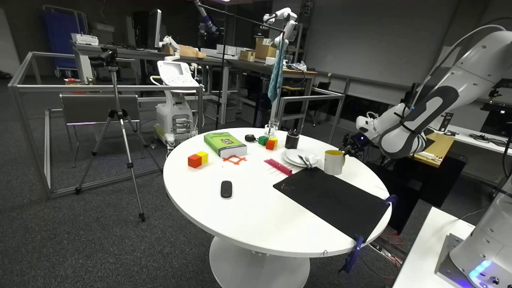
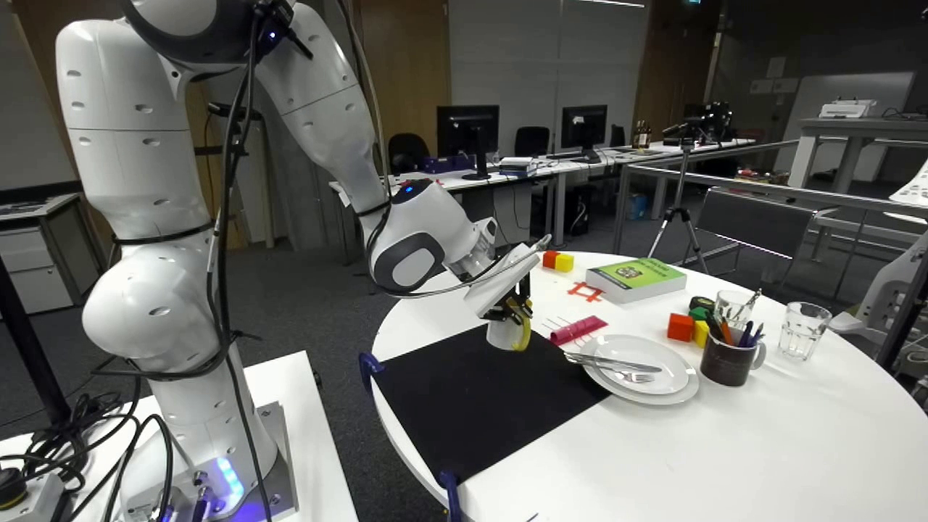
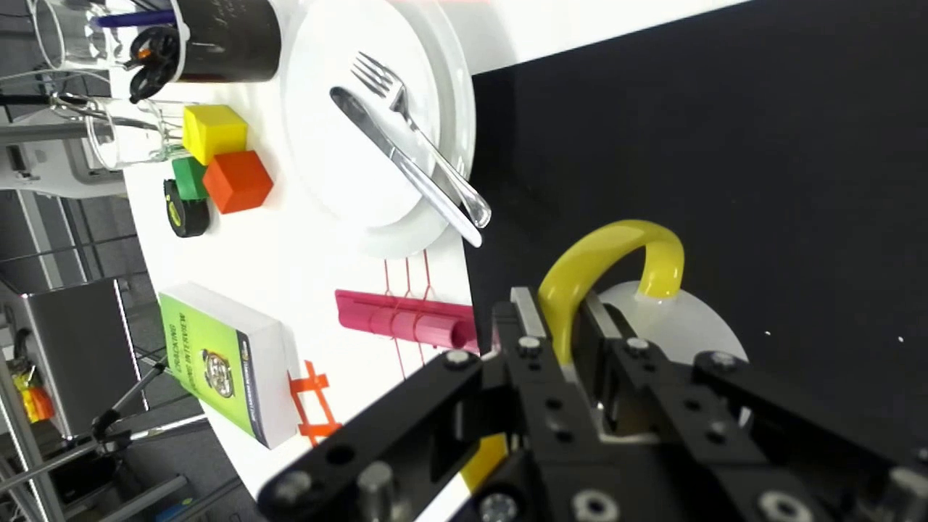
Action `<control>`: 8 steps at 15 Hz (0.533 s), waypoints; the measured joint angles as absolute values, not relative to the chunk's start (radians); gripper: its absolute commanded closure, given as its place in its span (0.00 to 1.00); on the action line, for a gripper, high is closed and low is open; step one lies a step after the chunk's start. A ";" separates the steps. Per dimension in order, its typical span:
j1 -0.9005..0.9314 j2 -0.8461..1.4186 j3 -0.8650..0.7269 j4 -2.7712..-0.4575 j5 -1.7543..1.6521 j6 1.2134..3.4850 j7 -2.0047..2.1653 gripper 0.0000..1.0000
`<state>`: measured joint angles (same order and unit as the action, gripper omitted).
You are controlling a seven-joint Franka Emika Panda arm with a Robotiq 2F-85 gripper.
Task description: Place the mug upright.
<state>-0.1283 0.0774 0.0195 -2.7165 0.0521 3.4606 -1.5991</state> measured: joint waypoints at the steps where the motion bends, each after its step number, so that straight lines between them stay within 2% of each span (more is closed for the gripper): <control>1: -0.128 0.069 0.020 -2.718 0.050 3.460 -1.606 0.96; 5: -0.128 0.065 0.020 -2.731 0.048 3.456 -1.643 0.96; 6: -0.128 0.072 0.020 -2.737 0.048 3.454 -1.649 0.84; 8: -0.128 0.099 0.019 -2.753 0.048 3.451 -1.659 0.84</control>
